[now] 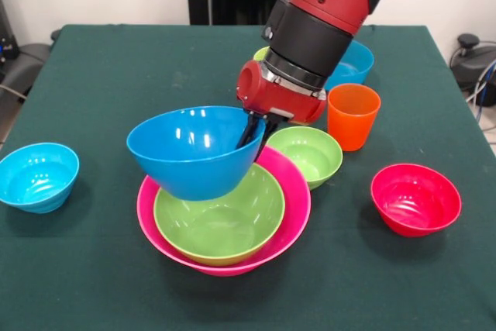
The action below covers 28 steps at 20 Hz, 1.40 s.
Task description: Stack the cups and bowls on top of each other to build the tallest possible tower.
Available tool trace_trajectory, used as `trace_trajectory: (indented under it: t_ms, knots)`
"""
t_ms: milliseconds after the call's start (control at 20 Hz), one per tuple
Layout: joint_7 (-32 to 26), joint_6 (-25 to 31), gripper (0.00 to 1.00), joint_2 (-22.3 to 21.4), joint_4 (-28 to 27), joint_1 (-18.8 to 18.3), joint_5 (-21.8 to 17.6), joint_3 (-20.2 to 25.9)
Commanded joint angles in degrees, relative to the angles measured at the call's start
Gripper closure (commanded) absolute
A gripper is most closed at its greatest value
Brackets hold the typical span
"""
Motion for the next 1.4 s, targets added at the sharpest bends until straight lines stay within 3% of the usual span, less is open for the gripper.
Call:
trace_trajectory:
  t_ms: [50,500,1150,1400]
  knots:
    - [10.4,-3.6,1.00,1.3,3.9,0.8,1.0,7.5]
    - [12.1,-3.1,1.00,1.7,3.5,1.4,0.5,7.3]
    - [13.8,3.1,1.00,7.6,-4.4,3.7,3.1,5.5]
    - [13.8,1.6,1.00,8.0,-3.7,3.7,3.7,5.4]
